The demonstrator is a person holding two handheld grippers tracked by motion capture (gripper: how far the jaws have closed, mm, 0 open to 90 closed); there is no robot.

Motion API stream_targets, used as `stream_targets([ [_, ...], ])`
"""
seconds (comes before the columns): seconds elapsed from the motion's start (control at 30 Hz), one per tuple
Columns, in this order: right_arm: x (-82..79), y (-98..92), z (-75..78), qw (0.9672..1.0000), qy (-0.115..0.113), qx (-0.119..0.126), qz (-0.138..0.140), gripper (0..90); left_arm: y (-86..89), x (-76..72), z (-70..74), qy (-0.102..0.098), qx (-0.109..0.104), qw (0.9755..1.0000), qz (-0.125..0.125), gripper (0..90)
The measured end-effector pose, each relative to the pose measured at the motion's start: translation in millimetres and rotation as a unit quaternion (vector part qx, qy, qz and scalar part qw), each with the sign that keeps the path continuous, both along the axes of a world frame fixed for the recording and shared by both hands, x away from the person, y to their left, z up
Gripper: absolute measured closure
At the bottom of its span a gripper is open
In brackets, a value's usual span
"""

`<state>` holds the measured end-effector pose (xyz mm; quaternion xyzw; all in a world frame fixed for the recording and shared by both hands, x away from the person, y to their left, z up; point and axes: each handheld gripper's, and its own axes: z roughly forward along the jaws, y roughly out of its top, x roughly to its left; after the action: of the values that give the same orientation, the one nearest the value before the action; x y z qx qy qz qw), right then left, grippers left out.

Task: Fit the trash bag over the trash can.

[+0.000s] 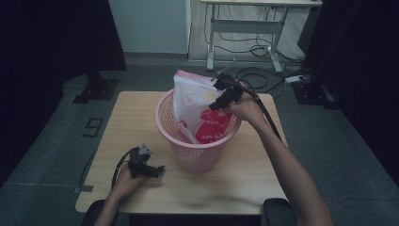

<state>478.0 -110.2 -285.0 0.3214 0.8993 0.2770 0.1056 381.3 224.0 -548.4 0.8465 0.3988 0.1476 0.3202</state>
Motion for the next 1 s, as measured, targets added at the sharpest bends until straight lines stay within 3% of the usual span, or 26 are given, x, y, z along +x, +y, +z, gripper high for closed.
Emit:
stream_targets([
  [0.07,-4.5,1.3,23.1,0.9998,-0.016,0.004,0.009,44.9,0.0,0.0,0.0,0.000,0.000,1.0000,0.000,0.0],
  [0.1,-4.5,1.3,23.1,0.9998,-0.016,0.004,0.009,44.9,0.0,0.0,0.0,0.000,0.000,1.0000,0.000,0.0],
  [0.17,-1.3,5.0,41.7,0.9989,-0.042,0.021,0.008,42.3,-0.1,0.0,0.0,0.000,0.000,1.0000,0.000,0.0],
  [0.2,-1.3,5.0,41.7,0.9989,-0.042,0.021,0.008,42.3,-0.3,-0.1,-0.2,0.000,-0.002,1.0000,0.001,0.0],
  [0.27,13.6,9.9,43.6,0.9975,-0.069,0.002,-0.012,37.8,-0.4,0.2,-0.1,0.000,-0.001,1.0000,-0.001,0.0],
  [0.33,29.6,9.4,34.4,0.9963,-0.075,-0.011,-0.040,34.3,-0.6,0.5,-0.1,0.000,-0.001,1.0000,-0.003,0.0],
  [0.37,29.6,9.4,34.4,0.9963,-0.075,-0.011,-0.040,34.3,-0.7,0.5,-0.1,0.000,-0.002,1.0000,-0.003,0.0],
  [0.4,44.5,8.8,17.6,0.9950,-0.062,-0.048,-0.062,33.5,-0.8,0.5,-0.2,-0.001,-0.002,1.0000,-0.002,0.0],
  [0.43,44.5,8.8,17.6,0.9950,-0.062,-0.048,-0.062,33.5,-0.5,0.6,0.0,0.000,-0.001,1.0000,-0.004,0.0],
  [0.47,49.7,8.4,7.0,0.9945,-0.055,-0.065,-0.060,34.6,-0.5,0.6,0.0,0.000,0.000,1.0000,-0.004,0.0],
  [0.5,53.1,8.2,-3.6,0.9944,-0.046,-0.076,-0.056,38.5,-0.5,0.6,0.0,0.000,0.000,1.0000,-0.004,0.0],
  [0.53,54.9,7.9,-20.8,0.9925,-0.044,-0.102,-0.049,48.2,-0.5,0.6,0.0,0.000,-0.001,1.0000,-0.004,0.0],
  [0.67,53.8,5.1,-31.2,0.9896,-0.048,-0.127,-0.050,54.9,-0.7,0.6,0.0,0.000,0.000,1.0000,-0.004,0.0],
  [0.7,53.0,3.7,-30.9,0.9881,-0.050,-0.136,-0.052,54.9,-0.6,0.6,0.0,0.000,0.000,1.0000,-0.004,0.0],
  [0.73,51.1,0.2,-28.9,0.9870,-0.037,-0.147,-0.053,51.2,-0.6,0.6,0.0,0.000,0.000,1.0000,-0.004,0.0],
  [0.77,51.1,0.2,-28.9,0.9870,-0.037,-0.147,-0.053,51.2,-0.6,0.7,0.0,0.000,-0.001,1.0000,-0.004,0.0],
  [0.83,48.1,-3.7,-21.5,0.9886,-0.029,-0.138,-0.053,42.2,-0.6,0.7,0.0,0.000,-0.001,1.0000,-0.005,0.0],
  [0.9,44.7,-5.2,-8.4,0.9902,-0.062,-0.113,-0.053,35.4,-0.6,0.7,0.0,0.001,-0.001,1.0000,-0.005,0.0],
  [0.93,46.2,-2.8,4.1,0.9920,-0.080,-0.081,-0.055,31.9,-0.6,0.7,0.0,0.001,-0.001,1.0000,-0.005,0.0],
  [1.0,48.1,0.9,8.7,0.9922,-0.085,-0.074,-0.053,30.3,-0.6,0.7,0.0,0.000,-0.001,1.0000,-0.005,0.0],
])
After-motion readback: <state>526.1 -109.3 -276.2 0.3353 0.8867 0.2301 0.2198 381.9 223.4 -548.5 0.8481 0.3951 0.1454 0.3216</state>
